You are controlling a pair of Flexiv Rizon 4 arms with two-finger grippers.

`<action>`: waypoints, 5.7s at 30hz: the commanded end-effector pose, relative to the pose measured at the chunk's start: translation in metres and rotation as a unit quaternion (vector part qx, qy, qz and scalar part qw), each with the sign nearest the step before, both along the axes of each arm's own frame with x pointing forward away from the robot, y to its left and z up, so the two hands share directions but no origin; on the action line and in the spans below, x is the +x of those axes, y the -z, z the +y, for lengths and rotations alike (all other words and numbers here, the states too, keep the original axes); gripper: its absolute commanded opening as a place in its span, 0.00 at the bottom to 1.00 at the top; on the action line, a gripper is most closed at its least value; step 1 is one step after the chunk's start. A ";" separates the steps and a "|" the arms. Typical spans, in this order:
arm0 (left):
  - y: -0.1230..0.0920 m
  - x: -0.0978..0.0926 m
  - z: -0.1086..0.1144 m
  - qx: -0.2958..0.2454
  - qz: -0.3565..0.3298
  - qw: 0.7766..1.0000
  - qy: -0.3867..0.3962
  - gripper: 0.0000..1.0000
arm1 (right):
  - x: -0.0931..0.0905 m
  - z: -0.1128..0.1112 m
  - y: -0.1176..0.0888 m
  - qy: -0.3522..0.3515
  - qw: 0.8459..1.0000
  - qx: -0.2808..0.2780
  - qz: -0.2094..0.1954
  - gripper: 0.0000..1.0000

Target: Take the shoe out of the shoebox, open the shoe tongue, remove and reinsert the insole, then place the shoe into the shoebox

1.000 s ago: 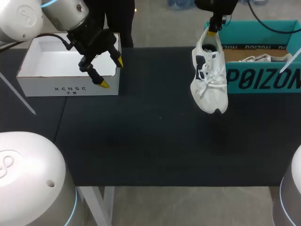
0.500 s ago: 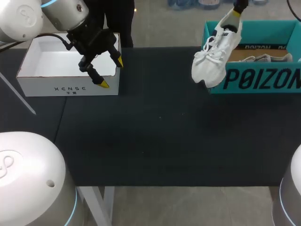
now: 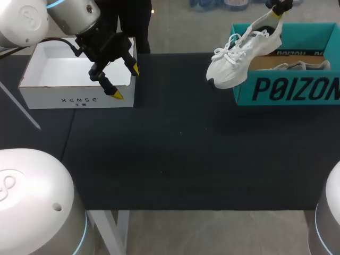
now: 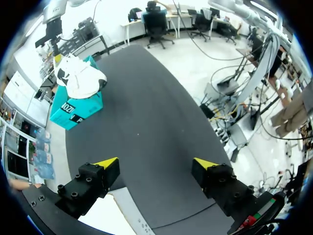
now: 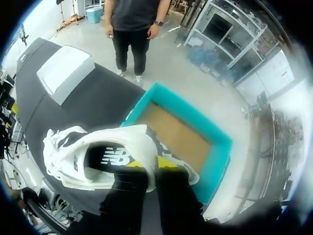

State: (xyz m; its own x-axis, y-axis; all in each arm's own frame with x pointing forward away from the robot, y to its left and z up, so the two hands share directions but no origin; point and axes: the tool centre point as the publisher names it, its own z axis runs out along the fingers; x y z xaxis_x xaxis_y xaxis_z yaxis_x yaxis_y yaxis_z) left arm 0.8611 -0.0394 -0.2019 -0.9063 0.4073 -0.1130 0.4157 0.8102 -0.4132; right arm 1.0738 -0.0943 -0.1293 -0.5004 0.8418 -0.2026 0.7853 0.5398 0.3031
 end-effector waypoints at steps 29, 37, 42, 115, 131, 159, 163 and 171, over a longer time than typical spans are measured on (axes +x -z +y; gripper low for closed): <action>0.000 0.000 0.000 0.002 0.000 1.000 0.000 1.00 | 0.040 -0.165 0.001 0.321 0.946 0.038 -0.017 0.00; 0.000 0.000 0.000 0.002 0.000 1.000 0.000 1.00 | 0.048 -0.187 0.013 0.360 0.932 0.045 -0.017 0.00; 0.000 0.000 0.000 0.002 0.000 1.000 0.000 1.00 | 0.048 -0.187 0.013 0.360 0.932 0.045 -0.017 0.00; 0.000 0.000 0.000 0.002 0.000 1.000 0.000 1.00 | 0.144 -0.238 0.188 0.424 0.902 0.073 0.029 0.00; 0.000 0.000 0.000 0.002 0.000 1.000 0.000 1.00 | 0.136 -0.238 0.214 0.427 0.900 0.075 0.040 0.00; 0.000 0.000 0.000 0.002 0.000 1.000 0.000 1.00 | 0.029 -0.160 0.106 0.412 0.904 0.111 0.009 1.00; 0.000 0.000 0.000 0.002 0.000 1.000 0.000 1.00 | -0.007 -0.137 0.102 0.409 0.904 0.124 0.009 1.00; 0.000 0.000 0.000 0.002 0.000 1.000 0.000 1.00 | -0.047 -0.102 0.108 0.412 0.903 0.121 0.020 1.00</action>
